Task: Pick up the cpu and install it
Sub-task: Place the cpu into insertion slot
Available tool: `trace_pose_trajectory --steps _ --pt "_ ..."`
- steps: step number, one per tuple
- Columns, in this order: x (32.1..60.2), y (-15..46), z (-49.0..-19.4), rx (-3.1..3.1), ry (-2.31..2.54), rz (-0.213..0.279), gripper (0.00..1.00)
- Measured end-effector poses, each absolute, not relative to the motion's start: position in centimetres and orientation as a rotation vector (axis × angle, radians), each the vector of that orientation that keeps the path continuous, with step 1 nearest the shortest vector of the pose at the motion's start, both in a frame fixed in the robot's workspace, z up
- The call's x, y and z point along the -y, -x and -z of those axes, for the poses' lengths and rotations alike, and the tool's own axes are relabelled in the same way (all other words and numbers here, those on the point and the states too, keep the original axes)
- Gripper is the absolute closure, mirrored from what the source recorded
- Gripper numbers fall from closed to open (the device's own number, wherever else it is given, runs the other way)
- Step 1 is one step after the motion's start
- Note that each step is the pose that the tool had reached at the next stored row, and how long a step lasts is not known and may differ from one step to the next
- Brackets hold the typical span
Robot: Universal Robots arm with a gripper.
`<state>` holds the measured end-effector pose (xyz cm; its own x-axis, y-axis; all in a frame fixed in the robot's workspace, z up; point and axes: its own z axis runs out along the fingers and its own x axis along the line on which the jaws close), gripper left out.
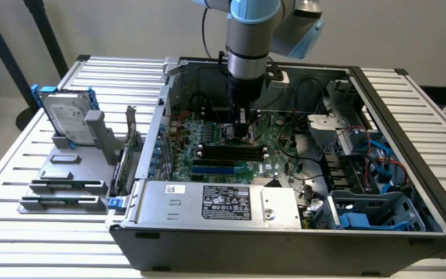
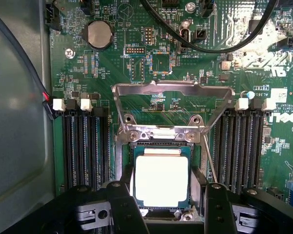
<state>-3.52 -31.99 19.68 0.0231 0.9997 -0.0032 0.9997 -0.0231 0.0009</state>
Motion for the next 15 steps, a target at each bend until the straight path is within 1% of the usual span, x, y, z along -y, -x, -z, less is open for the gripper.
trace_pose_trajectory --steps 5,6,15 --pt "31.98 3.51 -19.65 -2.193 -2.245 0.001 0.44" --pt "31.99 3.51 -19.67 -2.193 -2.245 0.002 0.38" --pt "31.99 3.52 -20.15 -2.193 -2.246 0.002 0.38"
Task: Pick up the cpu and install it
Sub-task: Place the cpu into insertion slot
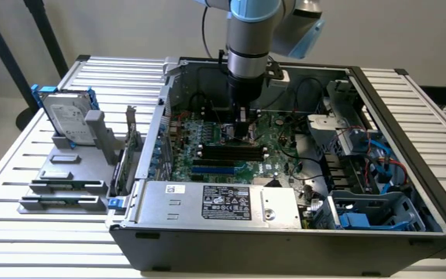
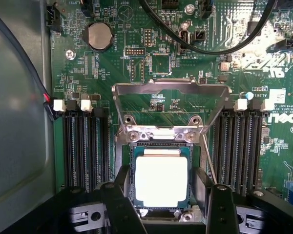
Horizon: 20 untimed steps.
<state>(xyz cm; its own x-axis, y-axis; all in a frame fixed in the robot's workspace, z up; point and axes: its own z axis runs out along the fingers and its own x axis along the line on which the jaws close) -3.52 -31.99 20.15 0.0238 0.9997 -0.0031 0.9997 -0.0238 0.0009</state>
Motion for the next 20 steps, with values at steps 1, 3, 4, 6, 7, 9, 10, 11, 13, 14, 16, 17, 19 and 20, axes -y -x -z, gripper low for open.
trace_pose_trajectory --steps 1,3,4,6,7,9,10,11,13,14,16,17,19,20 --pt "32.0 3.5 -20.3 -2.193 -2.246 0.002 0.38" --pt "32.0 3.5 -20.7 -2.193 -2.246 0.002 0.38" --pt "32.0 3.5 -20.9 -2.193 -2.246 0.002 0.38" --pt "32.0 3.6 -21.2 -2.194 -2.246 0.001 0.38" --pt "32.0 3.6 -21.3 -2.194 -2.247 0.0 0.38" --pt "32.0 3.7 -21.7 -2.195 -2.248 -0.003 0.38" --pt "32.0 3.8 -21.8 -2.196 -2.249 -0.004 0.38" --pt "32.0 3.9 -22.0 -2.197 -2.25 -0.007 0.38" --pt "32.0 4.2 -22.2 -2.2 -2.253 -0.011 0.38" --pt "32.0 4.4 -22.3 -2.201 -2.254 -0.014 0.38" --pt "32.0 4.8 -22.6 -2.204 -2.257 -0.019 0.4" --pt "32.0 5.0 -22.7 -2.206 -2.258 -0.021 0.46" --pt "32.0 5.5 -22.8 -2.208 -2.261 -0.023 0.58" --pt "32.0 5.8 -22.9 -2.209 -2.262 -0.023 0.58"
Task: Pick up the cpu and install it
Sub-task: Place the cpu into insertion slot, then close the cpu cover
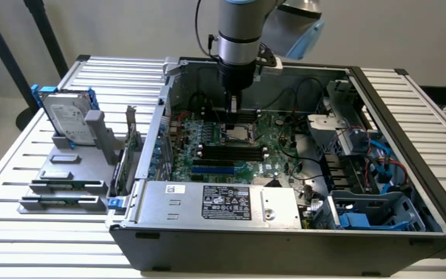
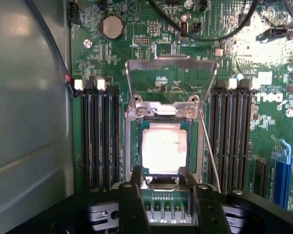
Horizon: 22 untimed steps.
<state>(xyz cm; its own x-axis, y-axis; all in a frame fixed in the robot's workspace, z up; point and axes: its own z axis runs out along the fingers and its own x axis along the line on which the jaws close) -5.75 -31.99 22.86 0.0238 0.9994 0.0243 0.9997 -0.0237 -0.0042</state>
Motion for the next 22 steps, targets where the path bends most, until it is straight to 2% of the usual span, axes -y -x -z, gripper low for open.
trace_pose_trajectory --steps 1,2,6,22 --pt "32.0 6.0 -22.9 2.18 2.232 0.022 0.64" --pt "32.0 6.4 -23.0 2.179 2.232 0.02 0.64" --pt "32.0 7.6 -23.1 2.176 2.229 0.016 0.88" --pt "32.0 8.6 -23.3 2.175 2.228 0.014 0.89"
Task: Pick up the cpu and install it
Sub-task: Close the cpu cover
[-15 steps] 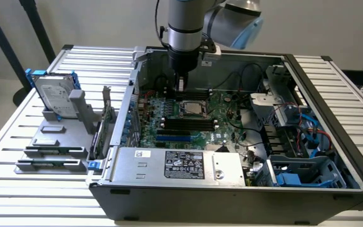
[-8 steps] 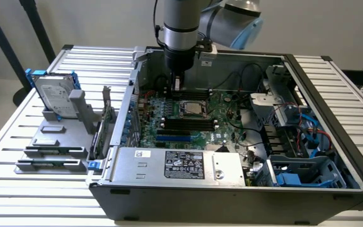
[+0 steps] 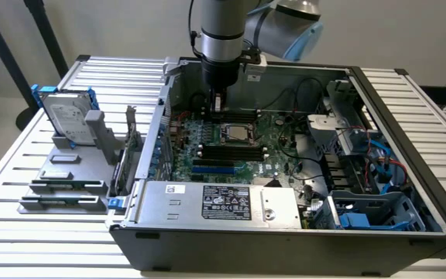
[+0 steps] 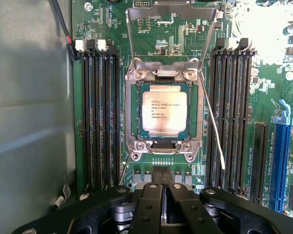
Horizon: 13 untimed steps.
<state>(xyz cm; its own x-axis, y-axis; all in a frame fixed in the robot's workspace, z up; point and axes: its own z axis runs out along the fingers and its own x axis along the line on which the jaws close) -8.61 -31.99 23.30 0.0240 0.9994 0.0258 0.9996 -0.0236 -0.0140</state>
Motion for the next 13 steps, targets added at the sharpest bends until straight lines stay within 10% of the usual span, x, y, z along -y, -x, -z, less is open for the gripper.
trace_pose_trajectory --steps 13 --pt "32.0 7.4 -23.3 2.175 2.227 0.013 0.89"
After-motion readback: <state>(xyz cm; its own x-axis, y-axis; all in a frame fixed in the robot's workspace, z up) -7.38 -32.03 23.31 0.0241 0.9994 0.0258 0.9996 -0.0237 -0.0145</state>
